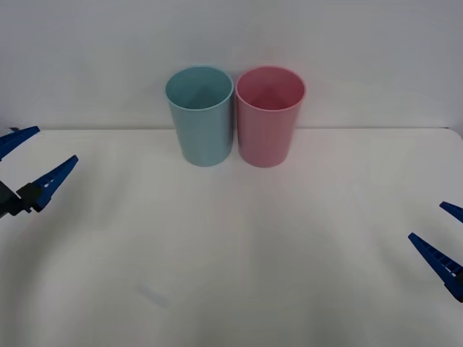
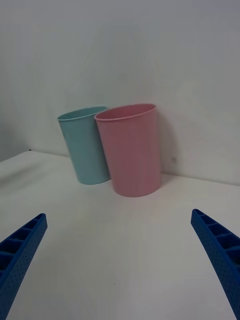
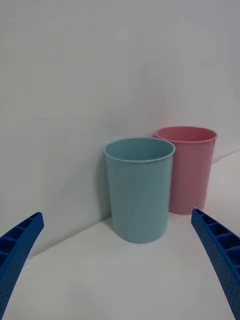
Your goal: Grasp the object on the table and drop it into the matching bin: aluminum can to the light blue bin, PET bottle to the pink bin.
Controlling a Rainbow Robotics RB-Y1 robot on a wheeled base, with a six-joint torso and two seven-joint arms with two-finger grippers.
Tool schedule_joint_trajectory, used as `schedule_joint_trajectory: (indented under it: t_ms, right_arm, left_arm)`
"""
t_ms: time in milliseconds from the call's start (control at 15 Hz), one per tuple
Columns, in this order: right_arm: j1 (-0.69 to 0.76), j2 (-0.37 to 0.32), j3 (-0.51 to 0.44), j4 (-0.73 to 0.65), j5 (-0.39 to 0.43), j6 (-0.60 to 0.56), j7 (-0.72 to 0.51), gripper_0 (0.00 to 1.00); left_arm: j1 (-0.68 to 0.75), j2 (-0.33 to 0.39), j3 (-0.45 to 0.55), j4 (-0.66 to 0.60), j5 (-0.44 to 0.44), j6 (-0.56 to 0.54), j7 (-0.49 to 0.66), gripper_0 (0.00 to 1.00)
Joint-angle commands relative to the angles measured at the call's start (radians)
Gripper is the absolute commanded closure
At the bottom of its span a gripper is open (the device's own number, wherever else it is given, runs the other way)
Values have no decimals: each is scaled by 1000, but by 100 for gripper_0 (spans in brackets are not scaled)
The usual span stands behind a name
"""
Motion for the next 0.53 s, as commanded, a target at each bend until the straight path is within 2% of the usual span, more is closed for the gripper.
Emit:
schedule_joint_trajectory:
  t_ms: [67, 533]
  right_arm:
    - [0, 0, 0, 0, 0, 0, 0, 0]
    - [0, 0, 0, 0, 0, 0, 0, 0]
  left_arm:
    - [82, 30, 31, -4, 35, -51, -48, 0]
    - [271, 115, 37, -1, 136, -70, -86, 0]
